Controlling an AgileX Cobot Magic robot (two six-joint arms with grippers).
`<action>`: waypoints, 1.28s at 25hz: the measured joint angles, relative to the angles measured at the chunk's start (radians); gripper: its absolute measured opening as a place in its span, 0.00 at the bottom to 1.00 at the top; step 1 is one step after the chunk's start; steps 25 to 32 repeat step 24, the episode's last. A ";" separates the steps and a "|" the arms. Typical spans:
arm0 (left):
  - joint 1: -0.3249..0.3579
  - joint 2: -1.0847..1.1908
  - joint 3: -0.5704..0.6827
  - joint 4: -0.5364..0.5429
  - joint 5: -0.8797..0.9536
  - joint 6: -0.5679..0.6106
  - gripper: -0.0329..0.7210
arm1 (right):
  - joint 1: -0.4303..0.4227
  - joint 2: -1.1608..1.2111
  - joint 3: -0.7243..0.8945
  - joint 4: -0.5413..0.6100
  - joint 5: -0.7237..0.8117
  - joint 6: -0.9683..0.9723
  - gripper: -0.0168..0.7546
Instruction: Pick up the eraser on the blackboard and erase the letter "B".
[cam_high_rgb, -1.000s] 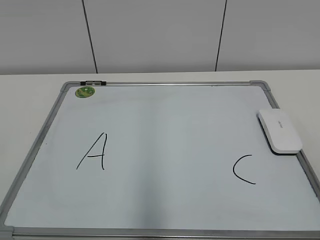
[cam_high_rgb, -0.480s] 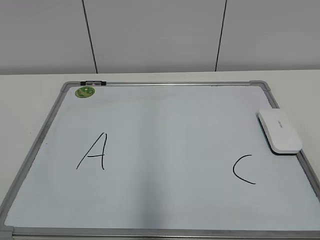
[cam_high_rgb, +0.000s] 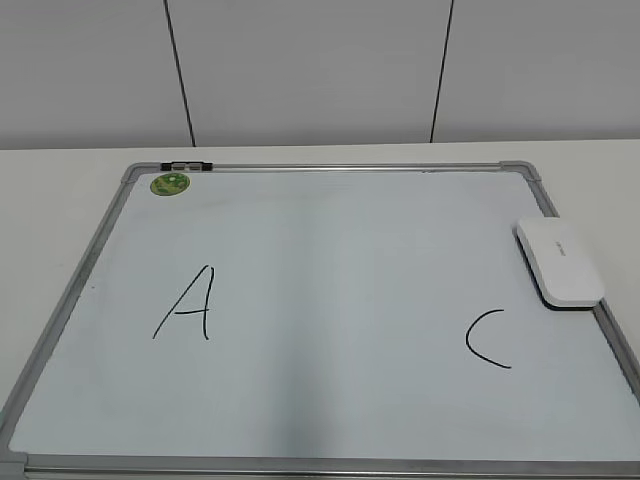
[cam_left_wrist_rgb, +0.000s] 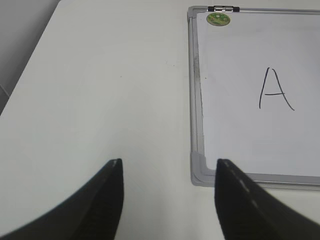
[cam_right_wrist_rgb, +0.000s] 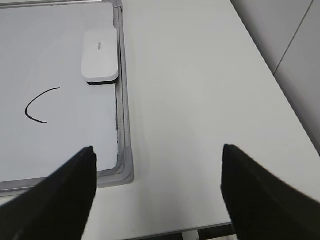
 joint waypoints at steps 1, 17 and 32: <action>0.000 0.000 0.000 0.000 0.000 0.000 0.62 | 0.000 0.000 0.000 0.000 0.000 0.000 0.77; 0.000 0.000 0.000 0.000 0.002 0.000 0.62 | 0.000 -0.002 0.000 0.000 0.000 0.000 0.77; 0.000 0.000 0.000 0.000 0.002 0.000 0.62 | 0.000 -0.002 0.000 0.000 0.000 0.000 0.77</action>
